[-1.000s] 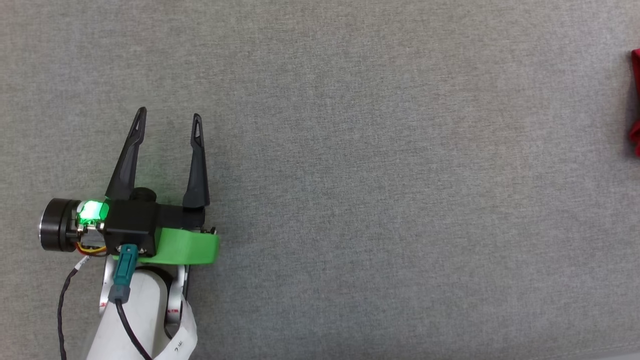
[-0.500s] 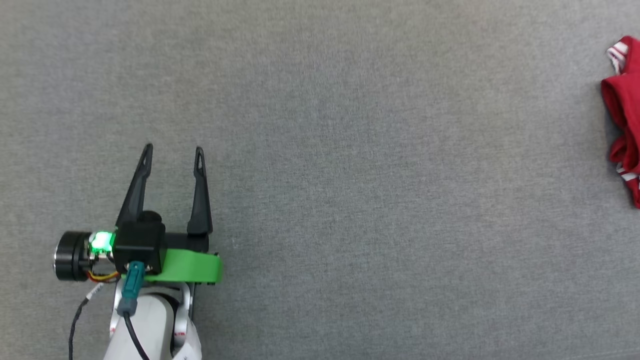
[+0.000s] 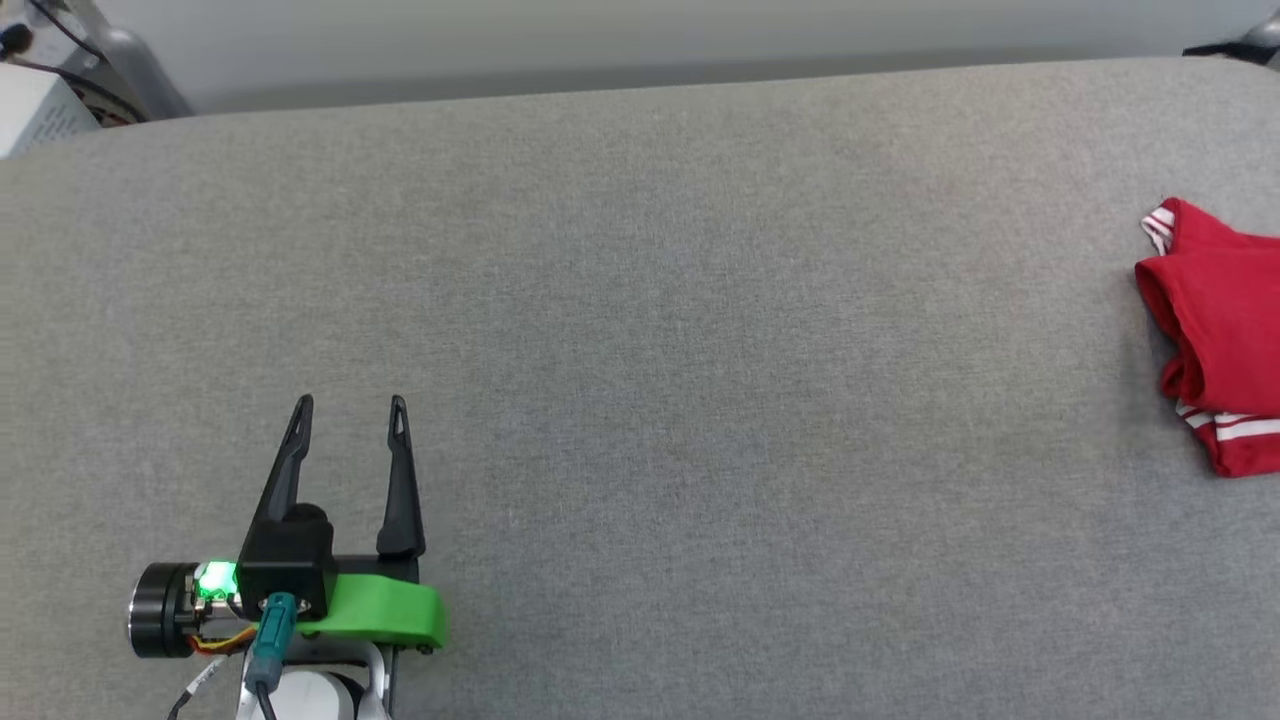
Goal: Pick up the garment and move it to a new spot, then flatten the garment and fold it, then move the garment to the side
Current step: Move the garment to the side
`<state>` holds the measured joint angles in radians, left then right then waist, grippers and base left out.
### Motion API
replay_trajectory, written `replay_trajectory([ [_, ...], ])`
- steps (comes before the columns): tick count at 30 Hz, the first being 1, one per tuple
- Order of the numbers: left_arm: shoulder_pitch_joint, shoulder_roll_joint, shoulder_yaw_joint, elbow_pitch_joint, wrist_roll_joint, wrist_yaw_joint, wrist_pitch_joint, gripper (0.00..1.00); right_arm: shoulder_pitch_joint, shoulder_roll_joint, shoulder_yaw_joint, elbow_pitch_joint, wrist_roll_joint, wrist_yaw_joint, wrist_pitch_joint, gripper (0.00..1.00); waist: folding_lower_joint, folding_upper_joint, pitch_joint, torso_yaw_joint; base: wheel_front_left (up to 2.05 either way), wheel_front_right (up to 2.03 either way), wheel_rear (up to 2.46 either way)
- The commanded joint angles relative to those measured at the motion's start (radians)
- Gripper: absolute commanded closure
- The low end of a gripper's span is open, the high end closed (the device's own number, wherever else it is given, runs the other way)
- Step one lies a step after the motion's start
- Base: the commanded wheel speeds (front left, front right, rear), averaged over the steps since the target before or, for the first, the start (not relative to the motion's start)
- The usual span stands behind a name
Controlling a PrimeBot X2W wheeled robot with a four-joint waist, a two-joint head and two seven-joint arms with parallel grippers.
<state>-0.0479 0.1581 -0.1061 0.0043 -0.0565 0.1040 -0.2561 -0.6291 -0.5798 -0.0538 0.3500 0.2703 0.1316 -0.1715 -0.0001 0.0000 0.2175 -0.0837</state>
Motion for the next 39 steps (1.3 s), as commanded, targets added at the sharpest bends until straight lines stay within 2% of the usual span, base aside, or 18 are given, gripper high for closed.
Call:
replay_trajectory([
  [1, 0.018, -0.003, 0.002, 0.004, -0.011, 0.006, -0.006, 0.00, 0.038, 0.039, -0.006, -0.033, -0.021, -0.001, -0.023, 0.00, 0.0001, 0.0000, -0.067, 0.029, 0.00, 0.00, 0.00],
  [10, 0.041, -0.009, -0.001, 0.026, -0.019, 0.006, -0.006, 0.00, 0.255, 0.289, 0.012, -0.201, -0.070, -0.001, -0.074, 0.00, 0.0001, 0.0000, -0.121, 0.064, 0.00, 0.00, 0.00],
  [13, 0.042, -0.011, -0.005, 0.037, -0.020, 0.003, -0.006, 0.00, 0.335, 0.358, 0.024, -0.216, -0.069, -0.001, -0.080, 0.00, 0.0001, 0.0000, -0.131, 0.076, 0.00, 0.00, 0.00],
  [17, 0.042, -0.017, -0.007, 0.052, -0.026, 0.000, -0.006, 0.00, 0.431, 0.418, 0.045, -0.209, -0.058, -0.001, -0.085, 0.00, 0.0001, 0.0000, -0.148, 0.089, 0.00, 0.00, 0.00],
  [23, 0.058, -0.026, -0.011, 0.071, -0.038, -0.012, -0.006, 0.00, 0.557, 0.470, 0.053, -0.220, -0.049, -0.001, -0.088, 0.00, 0.0001, 0.0000, -0.177, 0.094, 0.00, 0.00, 0.00],
  [30, 0.101, -0.030, -0.004, 0.081, -0.056, -0.029, -0.006, 0.00, 0.693, 0.494, 0.044, -0.285, -0.061, -0.001, -0.090, 0.00, 0.0001, 0.0000, -0.223, 0.096, 0.00, 0.00, 0.00],
  [39, 0.116, -0.034, 0.003, 0.083, -0.066, -0.044, -0.006, 0.00, 0.749, 0.502, 0.038, -0.316, -0.061, -0.001, -0.080, 0.00, 0.0001, 0.0000, -0.234, 0.103, 0.00, 0.00, 0.00],
])
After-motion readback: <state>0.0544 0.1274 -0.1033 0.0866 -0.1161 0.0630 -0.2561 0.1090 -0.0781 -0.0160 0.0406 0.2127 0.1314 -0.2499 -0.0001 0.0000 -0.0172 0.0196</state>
